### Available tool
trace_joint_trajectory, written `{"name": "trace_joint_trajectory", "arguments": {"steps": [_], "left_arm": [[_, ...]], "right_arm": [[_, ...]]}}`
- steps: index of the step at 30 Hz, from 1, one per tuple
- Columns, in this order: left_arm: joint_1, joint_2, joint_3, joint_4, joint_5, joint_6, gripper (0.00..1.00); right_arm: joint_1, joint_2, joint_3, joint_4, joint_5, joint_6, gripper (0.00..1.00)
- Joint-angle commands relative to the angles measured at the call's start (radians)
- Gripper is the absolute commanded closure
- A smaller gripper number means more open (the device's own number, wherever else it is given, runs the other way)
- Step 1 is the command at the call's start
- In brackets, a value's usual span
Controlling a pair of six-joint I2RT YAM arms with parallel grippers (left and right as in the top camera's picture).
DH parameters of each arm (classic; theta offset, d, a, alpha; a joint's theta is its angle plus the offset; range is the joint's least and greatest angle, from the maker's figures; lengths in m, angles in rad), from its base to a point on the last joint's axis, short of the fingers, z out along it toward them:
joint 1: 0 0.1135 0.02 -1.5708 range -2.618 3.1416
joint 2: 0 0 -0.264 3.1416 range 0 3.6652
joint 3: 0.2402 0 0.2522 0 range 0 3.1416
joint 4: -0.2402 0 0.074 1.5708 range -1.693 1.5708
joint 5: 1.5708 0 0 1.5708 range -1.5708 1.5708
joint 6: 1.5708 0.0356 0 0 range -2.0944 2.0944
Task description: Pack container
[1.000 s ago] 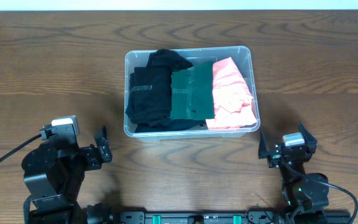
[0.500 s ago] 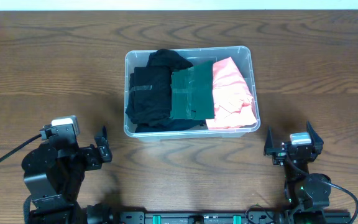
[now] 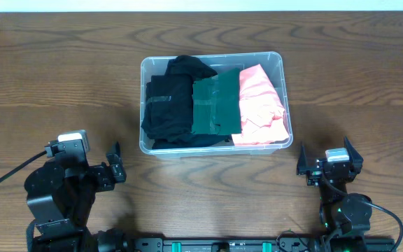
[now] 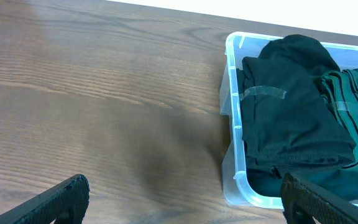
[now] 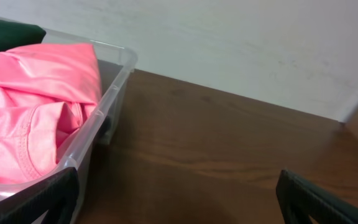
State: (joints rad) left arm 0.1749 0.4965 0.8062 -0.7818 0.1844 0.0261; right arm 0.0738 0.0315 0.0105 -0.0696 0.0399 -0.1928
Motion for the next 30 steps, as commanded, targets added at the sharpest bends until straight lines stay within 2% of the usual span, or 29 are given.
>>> {"name": "trace_joint_trajectory", "arguments": {"steps": [1,26,30], "left_arm": [[0.005,-0.002,-0.003,0.001,0.010,0.005,0.02],[0.004,-0.002,-0.003,0.001,0.010,0.005,0.02],[-0.044,-0.002,-0.003,-0.004,0.009,0.005,0.02]], "right_arm": [[-0.009,-0.019,-0.005,0.010,-0.006,-0.006,0.01],[-0.009,-0.026,-0.005,-0.001,-0.007,-0.006,0.01],[-0.009,-0.026,-0.005,-0.002,-0.007,-0.006,0.01]]}}
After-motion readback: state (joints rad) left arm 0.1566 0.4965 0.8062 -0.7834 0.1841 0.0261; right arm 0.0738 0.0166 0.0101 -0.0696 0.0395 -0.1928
